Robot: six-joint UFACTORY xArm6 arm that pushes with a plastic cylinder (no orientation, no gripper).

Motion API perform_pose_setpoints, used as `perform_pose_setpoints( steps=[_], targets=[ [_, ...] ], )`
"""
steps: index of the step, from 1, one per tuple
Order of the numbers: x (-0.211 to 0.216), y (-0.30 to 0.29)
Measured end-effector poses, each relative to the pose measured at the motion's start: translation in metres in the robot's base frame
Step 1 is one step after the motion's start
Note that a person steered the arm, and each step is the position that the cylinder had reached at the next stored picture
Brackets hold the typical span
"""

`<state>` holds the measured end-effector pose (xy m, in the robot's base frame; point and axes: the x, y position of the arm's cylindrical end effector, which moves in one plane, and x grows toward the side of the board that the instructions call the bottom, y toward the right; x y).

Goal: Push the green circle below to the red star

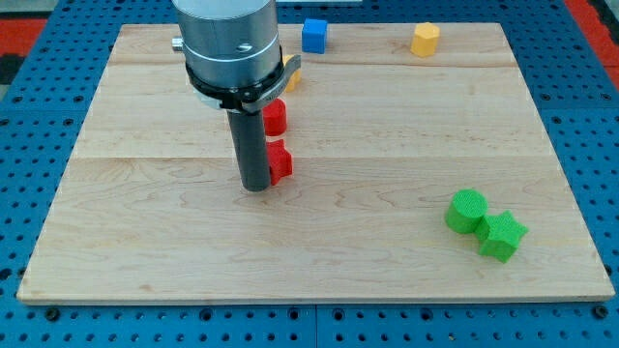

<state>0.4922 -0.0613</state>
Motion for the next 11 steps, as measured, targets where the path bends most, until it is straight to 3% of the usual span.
perform_pose_setpoints(
  steps=[1,4,5,6,7,8,9,10,11],
  targets=[
    [0.023,0.048],
    [-0.013,0.255],
    [0.012,0.3],
    [0.032,0.266],
    [0.019,0.188],
    [0.016,0.16],
    [0.023,0.194],
    [0.039,0.174],
    [0.04,0.104]
  ],
)
